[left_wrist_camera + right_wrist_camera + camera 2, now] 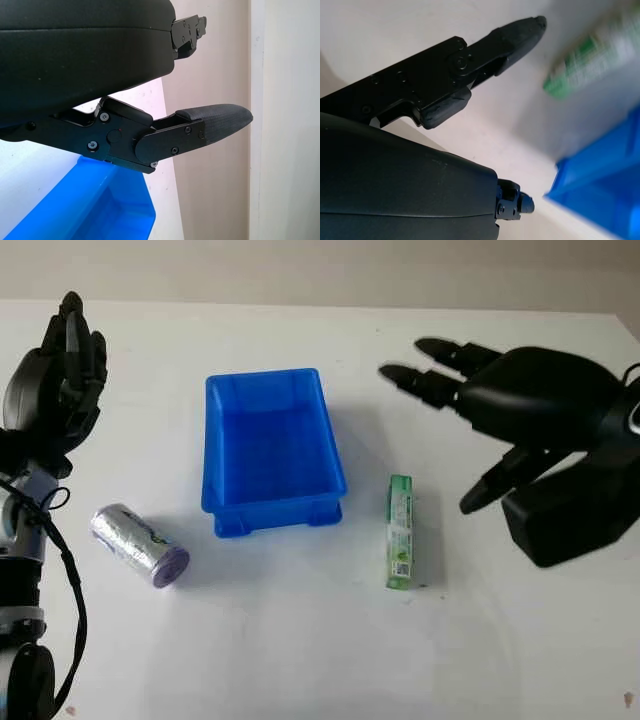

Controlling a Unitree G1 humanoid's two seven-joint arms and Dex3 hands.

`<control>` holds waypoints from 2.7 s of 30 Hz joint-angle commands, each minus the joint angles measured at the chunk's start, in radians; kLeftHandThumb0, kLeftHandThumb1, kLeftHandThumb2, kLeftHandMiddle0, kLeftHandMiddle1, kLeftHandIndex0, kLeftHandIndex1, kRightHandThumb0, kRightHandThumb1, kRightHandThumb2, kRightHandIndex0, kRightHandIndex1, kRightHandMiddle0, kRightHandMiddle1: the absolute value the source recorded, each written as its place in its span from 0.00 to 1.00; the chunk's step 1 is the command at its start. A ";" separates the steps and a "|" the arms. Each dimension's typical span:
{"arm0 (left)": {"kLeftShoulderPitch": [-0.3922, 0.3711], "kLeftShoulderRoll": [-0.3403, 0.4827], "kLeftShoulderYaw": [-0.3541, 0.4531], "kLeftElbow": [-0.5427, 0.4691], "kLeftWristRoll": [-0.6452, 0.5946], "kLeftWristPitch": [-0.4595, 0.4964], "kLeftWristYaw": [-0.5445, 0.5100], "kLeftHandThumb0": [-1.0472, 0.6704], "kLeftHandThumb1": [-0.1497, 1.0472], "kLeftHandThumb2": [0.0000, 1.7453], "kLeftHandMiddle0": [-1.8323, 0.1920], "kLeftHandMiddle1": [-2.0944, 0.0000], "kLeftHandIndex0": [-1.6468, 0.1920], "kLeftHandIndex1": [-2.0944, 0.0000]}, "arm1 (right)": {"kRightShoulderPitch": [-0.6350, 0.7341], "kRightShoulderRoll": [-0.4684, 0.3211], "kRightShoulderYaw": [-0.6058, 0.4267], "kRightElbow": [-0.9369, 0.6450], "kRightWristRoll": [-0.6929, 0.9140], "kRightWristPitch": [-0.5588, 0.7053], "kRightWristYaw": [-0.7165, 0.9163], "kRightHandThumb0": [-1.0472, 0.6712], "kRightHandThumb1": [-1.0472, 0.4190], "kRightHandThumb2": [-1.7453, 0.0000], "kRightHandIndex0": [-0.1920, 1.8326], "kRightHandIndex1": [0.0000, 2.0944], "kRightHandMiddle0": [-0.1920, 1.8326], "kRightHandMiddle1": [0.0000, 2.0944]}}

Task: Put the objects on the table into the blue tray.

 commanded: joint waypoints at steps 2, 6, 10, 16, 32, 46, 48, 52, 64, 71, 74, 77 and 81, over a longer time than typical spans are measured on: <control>-0.018 0.014 -0.001 -0.001 0.007 -0.006 0.003 0.16 1.00 0.38 1.00 1.00 1.00 1.00 | -0.041 -0.018 0.035 0.048 -0.049 -0.108 -0.051 0.18 0.14 0.97 0.07 0.04 0.09 0.04; -0.018 0.017 -0.001 -0.002 0.008 -0.007 0.002 0.16 1.00 0.38 1.00 1.00 1.00 1.00 | -0.073 -0.007 0.081 0.122 -0.127 -0.243 -0.135 0.19 0.16 0.97 0.08 0.04 0.11 0.04; -0.016 0.019 -0.003 -0.006 0.011 -0.006 0.002 0.16 1.00 0.38 1.00 1.00 1.00 1.00 | -0.097 0.003 0.122 0.172 -0.172 -0.324 -0.183 0.20 0.17 0.97 0.09 0.03 0.11 0.03; -0.016 0.015 -0.003 0.001 0.014 -0.012 0.004 0.16 1.00 0.38 1.00 1.00 1.00 1.00 | -0.108 0.032 0.162 0.246 -0.143 -0.405 -0.215 0.25 0.17 0.97 0.11 0.04 0.13 0.03; -0.015 0.019 -0.003 0.001 0.019 -0.010 0.010 0.15 1.00 0.37 1.00 1.00 1.00 1.00 | -0.117 0.100 0.206 0.325 -0.077 -0.518 -0.224 0.44 0.11 0.96 0.21 0.06 0.21 0.05; -0.002 0.024 0.002 -0.021 0.013 -0.004 0.007 0.16 1.00 0.38 1.00 1.00 1.00 1.00 | -0.098 0.141 0.211 0.423 -0.192 -0.593 -0.381 0.46 0.12 0.97 0.41 0.13 0.38 0.13; -0.001 0.024 0.002 -0.024 0.014 -0.002 0.009 0.16 1.00 0.38 1.00 1.00 1.00 1.00 | -0.098 0.149 0.215 0.446 -0.223 -0.607 -0.421 0.46 0.12 0.97 0.42 0.14 0.40 0.15; 0.000 0.025 0.007 -0.032 0.009 0.005 0.008 0.16 1.00 0.38 1.00 1.00 1.00 1.00 | -0.095 0.163 0.215 0.480 -0.307 -0.629 -0.533 0.46 0.10 0.97 0.47 0.21 0.37 0.41; 0.001 0.028 0.013 -0.041 0.006 0.013 0.006 0.17 1.00 0.37 1.00 1.00 1.00 1.00 | -0.115 0.142 0.273 0.513 -0.440 -0.583 -0.688 0.36 0.03 0.96 0.36 0.98 0.32 0.88; 0.000 0.028 0.011 -0.048 0.005 0.026 0.008 0.17 1.00 0.37 1.00 1.00 1.00 1.00 | -0.119 0.143 0.290 0.504 -0.348 -0.548 -0.571 0.49 0.08 0.97 0.29 0.89 0.30 0.69; 0.000 0.027 0.011 -0.051 0.004 0.031 0.008 0.17 1.00 0.37 1.00 1.00 1.00 1.00 | -0.113 0.145 0.283 0.481 -0.307 -0.519 -0.525 0.50 0.08 0.97 0.29 0.92 0.30 0.70; 0.000 0.027 0.009 -0.048 0.008 0.026 0.007 0.17 1.00 0.37 1.00 1.00 1.00 1.00 | -0.112 0.155 0.273 0.477 -0.237 -0.488 -0.476 0.52 0.07 0.97 0.27 0.94 0.29 0.79; -0.001 0.028 0.008 -0.043 0.009 0.022 0.004 0.17 1.00 0.37 1.00 1.00 1.00 1.00 | -0.133 0.162 0.252 0.451 -0.181 -0.428 -0.435 0.54 0.05 0.97 0.29 0.79 0.27 0.84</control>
